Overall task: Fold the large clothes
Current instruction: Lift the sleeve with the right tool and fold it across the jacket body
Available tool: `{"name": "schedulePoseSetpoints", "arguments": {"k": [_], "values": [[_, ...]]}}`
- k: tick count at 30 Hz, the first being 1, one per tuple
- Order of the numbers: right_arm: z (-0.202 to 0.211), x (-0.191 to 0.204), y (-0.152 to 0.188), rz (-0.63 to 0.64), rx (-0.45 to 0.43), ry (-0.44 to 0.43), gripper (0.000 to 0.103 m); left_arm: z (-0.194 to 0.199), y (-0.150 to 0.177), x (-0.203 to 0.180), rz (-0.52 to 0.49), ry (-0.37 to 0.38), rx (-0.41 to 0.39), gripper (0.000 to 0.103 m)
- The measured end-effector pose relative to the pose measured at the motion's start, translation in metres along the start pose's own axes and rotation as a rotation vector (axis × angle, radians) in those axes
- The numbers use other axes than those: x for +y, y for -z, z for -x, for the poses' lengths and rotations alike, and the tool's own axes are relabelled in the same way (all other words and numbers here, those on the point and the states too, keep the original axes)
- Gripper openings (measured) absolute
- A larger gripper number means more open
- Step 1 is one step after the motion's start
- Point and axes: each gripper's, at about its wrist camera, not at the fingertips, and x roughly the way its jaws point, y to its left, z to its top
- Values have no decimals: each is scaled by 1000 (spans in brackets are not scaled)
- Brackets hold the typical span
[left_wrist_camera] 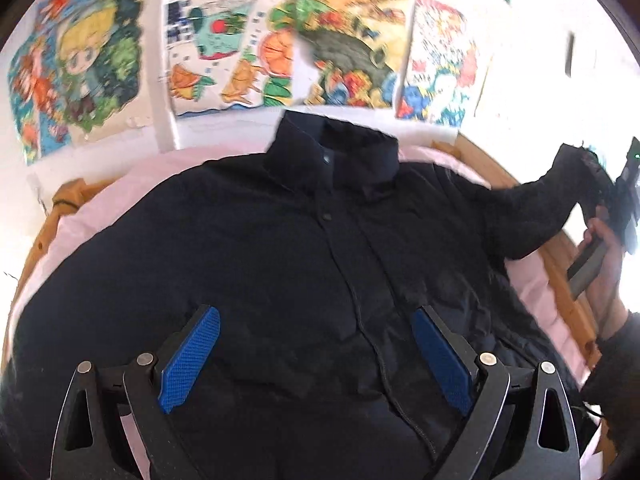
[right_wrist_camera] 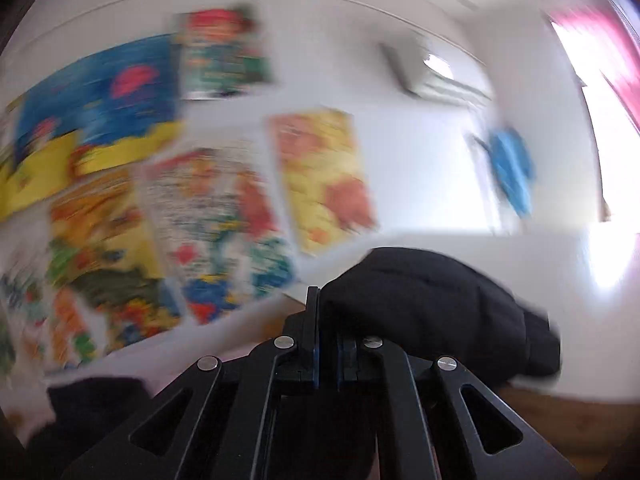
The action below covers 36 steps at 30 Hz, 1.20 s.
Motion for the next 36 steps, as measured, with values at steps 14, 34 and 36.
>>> {"name": "schedulePoseSetpoints", "arguments": {"k": [14, 34, 36], "values": [[93, 240, 190, 1056, 198, -616, 5, -32, 41, 120, 358, 115, -26, 98], [67, 162, 180, 773, 628, -733, 49, -159, 24, 97, 442, 104, 218, 30], [65, 138, 169, 736, 622, -682, 52, -148, 15, 81, 380, 32, 166, 4]]}}
